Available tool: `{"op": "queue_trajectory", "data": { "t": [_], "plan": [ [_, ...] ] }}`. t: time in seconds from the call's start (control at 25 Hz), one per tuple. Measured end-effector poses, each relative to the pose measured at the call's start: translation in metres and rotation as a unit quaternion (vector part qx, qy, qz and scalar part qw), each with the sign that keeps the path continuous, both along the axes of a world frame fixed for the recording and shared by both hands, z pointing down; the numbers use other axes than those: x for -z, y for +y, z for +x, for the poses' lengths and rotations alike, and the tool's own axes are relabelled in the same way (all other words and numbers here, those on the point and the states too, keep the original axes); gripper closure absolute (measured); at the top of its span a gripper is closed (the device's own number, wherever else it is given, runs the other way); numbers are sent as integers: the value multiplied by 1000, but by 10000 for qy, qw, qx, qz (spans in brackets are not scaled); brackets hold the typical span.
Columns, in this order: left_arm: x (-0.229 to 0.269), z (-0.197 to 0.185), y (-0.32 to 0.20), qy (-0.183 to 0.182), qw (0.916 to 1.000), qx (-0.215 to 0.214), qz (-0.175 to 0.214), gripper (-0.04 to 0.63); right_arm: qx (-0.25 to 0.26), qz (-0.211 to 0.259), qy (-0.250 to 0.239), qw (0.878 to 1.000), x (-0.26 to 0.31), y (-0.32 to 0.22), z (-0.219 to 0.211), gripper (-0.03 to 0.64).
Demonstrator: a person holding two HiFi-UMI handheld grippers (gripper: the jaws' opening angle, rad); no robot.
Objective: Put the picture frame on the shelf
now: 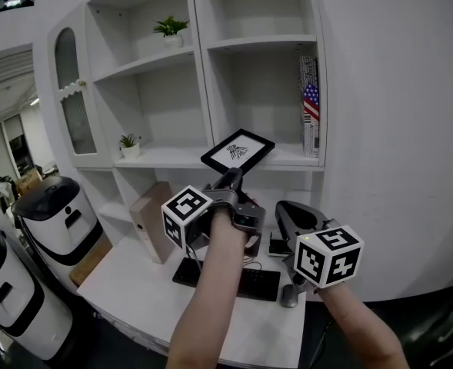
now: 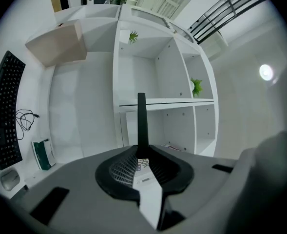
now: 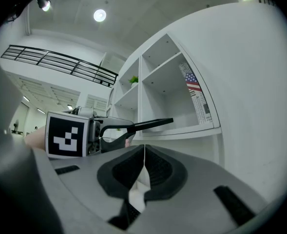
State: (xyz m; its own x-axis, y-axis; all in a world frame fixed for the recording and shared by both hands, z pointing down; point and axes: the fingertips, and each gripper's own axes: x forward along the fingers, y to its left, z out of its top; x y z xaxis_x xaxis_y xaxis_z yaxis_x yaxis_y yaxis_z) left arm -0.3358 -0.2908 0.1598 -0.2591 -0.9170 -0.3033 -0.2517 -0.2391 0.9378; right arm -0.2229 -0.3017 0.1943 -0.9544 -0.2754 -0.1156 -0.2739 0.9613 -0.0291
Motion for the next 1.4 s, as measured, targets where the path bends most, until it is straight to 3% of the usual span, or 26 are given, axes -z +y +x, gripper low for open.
{"op": "queue_trajectory", "data": {
  "t": [0.6,1.4],
  "plan": [
    [-4,5,-38,129,9958,889,-152,529,811,-235,-47,9964,-5,-61,-3,615],
    [-7,7,-60,519,9872,1485,-253,529,1320,-242,-16,9910,-8,-79,3,615]
  ]
}}
